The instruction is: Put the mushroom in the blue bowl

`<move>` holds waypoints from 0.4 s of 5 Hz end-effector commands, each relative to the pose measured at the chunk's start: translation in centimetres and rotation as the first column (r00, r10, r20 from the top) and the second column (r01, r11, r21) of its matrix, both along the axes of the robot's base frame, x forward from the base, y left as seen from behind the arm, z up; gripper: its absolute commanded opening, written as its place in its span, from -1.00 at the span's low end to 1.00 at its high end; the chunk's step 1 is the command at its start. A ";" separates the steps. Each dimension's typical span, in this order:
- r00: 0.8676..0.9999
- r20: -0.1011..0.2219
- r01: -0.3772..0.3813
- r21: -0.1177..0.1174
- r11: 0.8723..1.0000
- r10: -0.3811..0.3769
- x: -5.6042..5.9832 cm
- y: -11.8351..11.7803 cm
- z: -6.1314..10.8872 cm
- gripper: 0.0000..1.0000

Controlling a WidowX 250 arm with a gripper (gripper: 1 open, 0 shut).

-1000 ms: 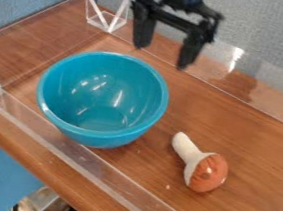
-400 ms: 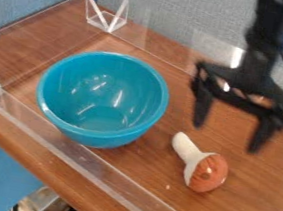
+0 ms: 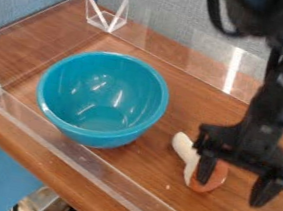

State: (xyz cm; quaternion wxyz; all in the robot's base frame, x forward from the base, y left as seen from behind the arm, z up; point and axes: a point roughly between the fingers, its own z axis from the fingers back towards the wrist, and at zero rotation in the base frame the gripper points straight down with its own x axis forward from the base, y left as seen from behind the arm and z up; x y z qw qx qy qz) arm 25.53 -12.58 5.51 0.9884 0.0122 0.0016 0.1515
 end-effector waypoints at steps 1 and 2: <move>0.999 0.037 -0.030 -0.009 0.999 0.031 0.2 -0.2 -1.0 1.00; 0.999 0.046 -0.019 -0.013 1.000 0.019 1.3 0.8 -1.4 1.00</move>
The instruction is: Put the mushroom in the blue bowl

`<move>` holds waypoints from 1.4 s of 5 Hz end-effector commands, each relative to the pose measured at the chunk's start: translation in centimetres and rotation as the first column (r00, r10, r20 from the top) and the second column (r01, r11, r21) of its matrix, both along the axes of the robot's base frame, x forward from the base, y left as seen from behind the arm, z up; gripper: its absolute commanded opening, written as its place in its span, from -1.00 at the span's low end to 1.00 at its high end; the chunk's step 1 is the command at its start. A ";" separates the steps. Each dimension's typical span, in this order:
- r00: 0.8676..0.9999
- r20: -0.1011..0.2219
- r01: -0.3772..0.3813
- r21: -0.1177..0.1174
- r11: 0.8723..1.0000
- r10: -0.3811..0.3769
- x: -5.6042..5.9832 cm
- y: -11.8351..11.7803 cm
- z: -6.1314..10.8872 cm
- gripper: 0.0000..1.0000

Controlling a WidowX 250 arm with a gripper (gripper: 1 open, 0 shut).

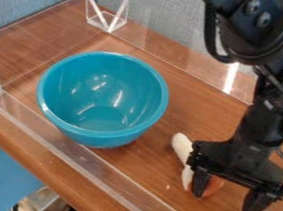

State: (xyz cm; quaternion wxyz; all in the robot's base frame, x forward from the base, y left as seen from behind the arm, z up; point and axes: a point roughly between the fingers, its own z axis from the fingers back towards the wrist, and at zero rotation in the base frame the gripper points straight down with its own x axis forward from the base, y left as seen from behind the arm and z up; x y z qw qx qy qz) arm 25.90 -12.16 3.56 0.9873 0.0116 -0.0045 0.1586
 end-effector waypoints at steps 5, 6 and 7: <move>0.996 0.090 -0.002 -0.024 1.000 0.004 3.2 1.2 -0.8 1.00; 0.994 0.096 -0.048 -0.023 0.999 0.050 2.7 2.2 -0.5 1.00; 0.990 0.101 -0.095 -0.017 0.995 0.096 2.3 3.1 0.0 1.00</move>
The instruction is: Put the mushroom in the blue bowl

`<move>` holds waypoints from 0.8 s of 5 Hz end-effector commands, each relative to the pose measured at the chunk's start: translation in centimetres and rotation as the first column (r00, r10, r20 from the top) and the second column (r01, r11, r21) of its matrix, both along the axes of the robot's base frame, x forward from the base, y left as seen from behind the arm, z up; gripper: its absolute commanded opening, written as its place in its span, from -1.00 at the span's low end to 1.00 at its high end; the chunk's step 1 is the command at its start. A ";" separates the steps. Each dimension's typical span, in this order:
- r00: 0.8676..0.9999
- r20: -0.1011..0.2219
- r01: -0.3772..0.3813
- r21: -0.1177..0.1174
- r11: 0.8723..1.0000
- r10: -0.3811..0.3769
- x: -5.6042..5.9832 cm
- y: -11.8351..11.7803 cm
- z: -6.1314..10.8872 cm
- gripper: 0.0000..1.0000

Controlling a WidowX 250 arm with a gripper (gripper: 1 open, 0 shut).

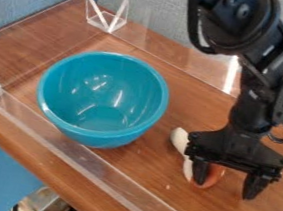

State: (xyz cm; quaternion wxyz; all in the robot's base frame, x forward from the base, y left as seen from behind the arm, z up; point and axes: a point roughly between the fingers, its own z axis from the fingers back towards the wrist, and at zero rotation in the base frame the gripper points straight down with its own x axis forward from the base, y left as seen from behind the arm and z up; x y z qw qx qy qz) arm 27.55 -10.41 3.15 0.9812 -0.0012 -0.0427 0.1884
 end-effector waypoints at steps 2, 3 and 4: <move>0.995 0.042 -0.091 0.024 0.996 0.090 0.0 0.9 1.5 1.00; 0.992 0.061 -0.111 0.031 0.993 0.109 -0.3 -0.4 2.1 1.00; 0.993 0.058 -0.104 0.030 0.994 0.102 -0.5 0.2 2.2 1.00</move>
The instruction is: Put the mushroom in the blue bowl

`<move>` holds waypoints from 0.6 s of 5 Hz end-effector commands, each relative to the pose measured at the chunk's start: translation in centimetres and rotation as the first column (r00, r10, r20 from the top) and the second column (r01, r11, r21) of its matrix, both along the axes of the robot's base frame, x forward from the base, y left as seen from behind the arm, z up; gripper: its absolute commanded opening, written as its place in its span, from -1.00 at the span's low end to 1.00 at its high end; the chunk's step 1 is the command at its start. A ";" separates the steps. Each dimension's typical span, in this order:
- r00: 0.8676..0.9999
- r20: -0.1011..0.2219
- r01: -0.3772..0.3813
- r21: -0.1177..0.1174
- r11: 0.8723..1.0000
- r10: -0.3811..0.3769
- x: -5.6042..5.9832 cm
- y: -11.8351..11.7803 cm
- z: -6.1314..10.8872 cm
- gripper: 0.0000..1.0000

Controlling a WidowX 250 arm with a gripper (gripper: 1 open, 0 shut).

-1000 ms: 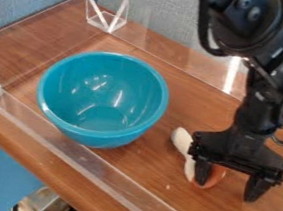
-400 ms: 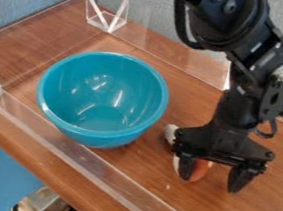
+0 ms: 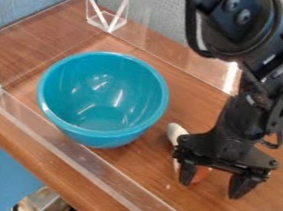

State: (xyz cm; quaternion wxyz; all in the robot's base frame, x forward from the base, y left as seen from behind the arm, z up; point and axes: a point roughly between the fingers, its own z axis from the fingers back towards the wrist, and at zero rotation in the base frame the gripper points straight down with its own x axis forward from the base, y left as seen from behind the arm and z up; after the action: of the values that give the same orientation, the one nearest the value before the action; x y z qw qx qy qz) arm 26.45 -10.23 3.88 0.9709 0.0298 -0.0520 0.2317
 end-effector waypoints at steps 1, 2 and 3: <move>0.995 0.047 -0.091 -0.027 0.996 0.092 0.9 -0.9 1.6 1.00; 0.984 0.042 -0.174 -0.028 0.984 0.175 1.2 -1.7 1.6 1.00; 0.982 0.037 -0.182 -0.026 0.983 0.183 1.1 -0.2 0.0 1.00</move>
State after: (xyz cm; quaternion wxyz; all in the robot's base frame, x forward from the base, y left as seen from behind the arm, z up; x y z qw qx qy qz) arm 26.92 -10.85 3.26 0.9467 0.0285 -0.0540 0.3163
